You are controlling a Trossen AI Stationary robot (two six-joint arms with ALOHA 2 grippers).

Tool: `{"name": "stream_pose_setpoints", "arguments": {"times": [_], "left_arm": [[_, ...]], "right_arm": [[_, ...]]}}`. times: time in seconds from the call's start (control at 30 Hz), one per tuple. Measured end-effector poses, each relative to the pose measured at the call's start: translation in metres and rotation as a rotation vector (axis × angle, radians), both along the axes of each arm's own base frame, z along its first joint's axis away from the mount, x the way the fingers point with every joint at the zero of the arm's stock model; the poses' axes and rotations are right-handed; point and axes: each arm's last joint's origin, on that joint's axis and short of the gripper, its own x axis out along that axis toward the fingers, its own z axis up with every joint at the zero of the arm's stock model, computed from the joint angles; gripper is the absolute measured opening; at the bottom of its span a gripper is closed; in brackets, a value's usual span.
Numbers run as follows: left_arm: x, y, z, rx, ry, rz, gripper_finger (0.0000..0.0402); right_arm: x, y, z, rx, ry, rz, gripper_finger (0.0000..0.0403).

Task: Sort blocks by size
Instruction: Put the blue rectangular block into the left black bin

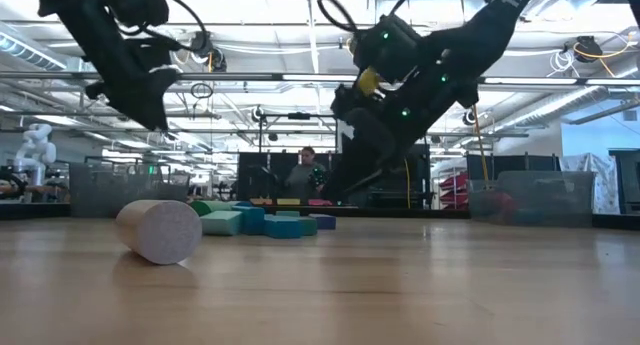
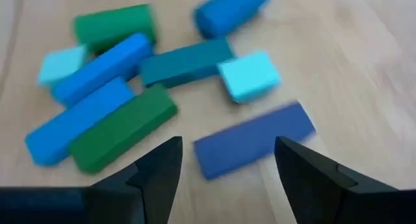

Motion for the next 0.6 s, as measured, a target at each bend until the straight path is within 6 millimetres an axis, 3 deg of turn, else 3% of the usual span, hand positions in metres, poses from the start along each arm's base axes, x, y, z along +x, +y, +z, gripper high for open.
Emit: {"name": "stream_pose_setpoints", "arguments": {"times": [0.2, 0.43, 0.6], "left_arm": [[0.010, 0.001, 0.005, 0.005, -0.112, -0.041, 0.0167], [0.021, 0.001, 0.003, 0.008, -0.125, -0.071, 0.0167], [0.030, 0.002, -0.005, -0.017, -0.083, -0.086, 0.0167]], "right_arm": [[0.006, 0.006, -0.014, 0.104, -0.025, -0.119, 0.0233], [0.010, 0.011, -0.026, 0.019, -0.034, -0.318, 0.0233], [0.011, 0.011, -0.028, -0.074, -0.007, -0.325, 0.0233]]}}
